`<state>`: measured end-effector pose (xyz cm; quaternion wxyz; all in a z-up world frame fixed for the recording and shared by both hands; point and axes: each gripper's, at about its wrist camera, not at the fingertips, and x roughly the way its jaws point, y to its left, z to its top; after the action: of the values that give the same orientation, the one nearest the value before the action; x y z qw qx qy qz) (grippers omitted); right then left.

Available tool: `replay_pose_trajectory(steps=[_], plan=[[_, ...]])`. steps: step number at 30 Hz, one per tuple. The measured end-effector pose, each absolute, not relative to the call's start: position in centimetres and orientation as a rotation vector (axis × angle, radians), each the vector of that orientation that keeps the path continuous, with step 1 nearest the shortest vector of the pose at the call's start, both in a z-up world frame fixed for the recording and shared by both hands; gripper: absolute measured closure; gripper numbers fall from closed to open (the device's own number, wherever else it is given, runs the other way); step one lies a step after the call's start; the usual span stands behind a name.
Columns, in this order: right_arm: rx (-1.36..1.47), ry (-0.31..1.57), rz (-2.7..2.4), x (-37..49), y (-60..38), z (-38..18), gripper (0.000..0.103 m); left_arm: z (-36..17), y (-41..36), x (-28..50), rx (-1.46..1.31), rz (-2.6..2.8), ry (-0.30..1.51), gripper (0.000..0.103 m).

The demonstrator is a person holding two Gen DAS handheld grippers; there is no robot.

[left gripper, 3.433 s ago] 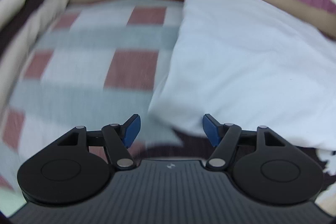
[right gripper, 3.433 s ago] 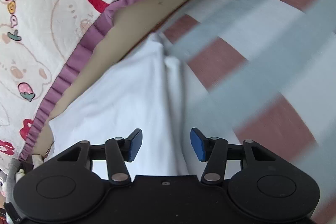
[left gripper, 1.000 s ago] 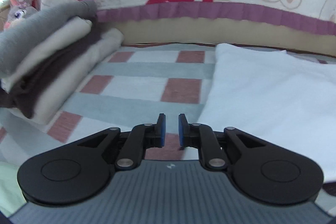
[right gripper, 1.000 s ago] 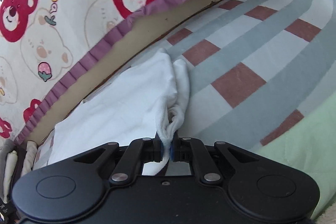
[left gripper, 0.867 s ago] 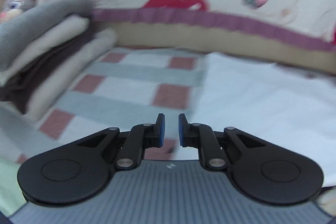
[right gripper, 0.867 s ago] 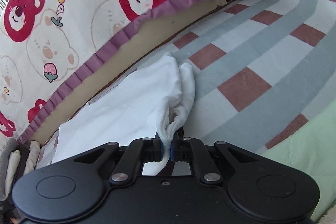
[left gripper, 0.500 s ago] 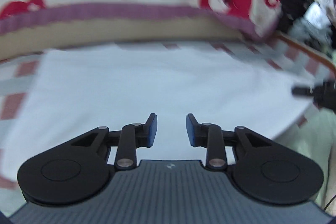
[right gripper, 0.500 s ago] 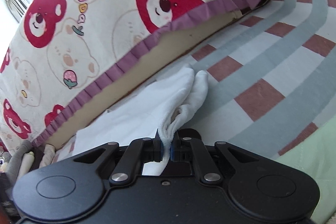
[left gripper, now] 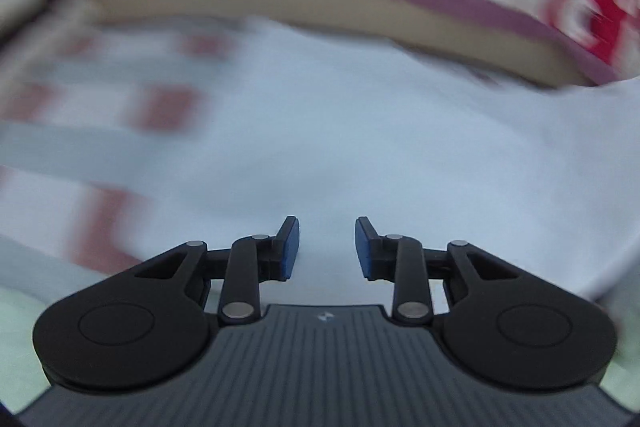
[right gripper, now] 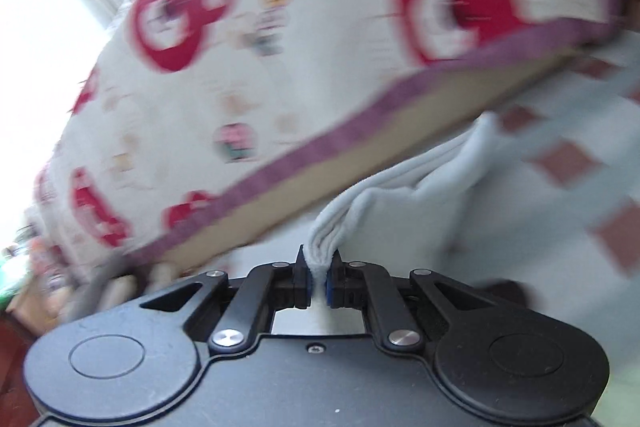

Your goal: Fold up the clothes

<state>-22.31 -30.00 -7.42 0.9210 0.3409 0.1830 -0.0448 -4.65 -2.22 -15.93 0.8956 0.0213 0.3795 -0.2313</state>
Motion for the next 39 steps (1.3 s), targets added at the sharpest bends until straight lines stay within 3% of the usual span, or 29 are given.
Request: replay_pose_trajectory(steps=[5, 14, 21, 24, 28, 34, 39], plan=[[0.562, 0.475, 0.124, -13.9, -22.1, -6.2, 0.094, -15.4, 3.2, -1.8, -0.182, -0.562, 0.837, 0.075], [0.498, 0.773, 0.203, -5.2, -14.5, -18.0, 0.094, -18.6, 5.2, -1.1, -0.158, -0.527, 0.896, 0.075], [0.579, 0.698, 0.237, -6.3, -14.9, -17.1, 0.094, -19.1, 7.4, -0.3, -0.237, -0.575, 0.932, 0.082], [0.621, 0.66, 0.313, -5.7, -14.9, -15.7, 0.094, -19.2, 7.8, -0.2, -0.273, -0.578, 0.938, 0.082], [0.456, 0.723, 0.321, -4.2, -12.5, -16.4, 0.094, -19.1, 7.7, -0.4, -0.273, -0.571, 0.937, 0.082], [0.541, 0.656, 0.417, -4.7, -12.5, -16.9, 0.094, -18.3, 9.5, -1.1, -0.325, -0.557, 0.93, 0.082], [0.428, 0.771, 0.307, -2.9, -10.9, -18.9, 0.088, -17.6, 11.0, -1.8, -0.37, -0.545, 0.925, 0.082]])
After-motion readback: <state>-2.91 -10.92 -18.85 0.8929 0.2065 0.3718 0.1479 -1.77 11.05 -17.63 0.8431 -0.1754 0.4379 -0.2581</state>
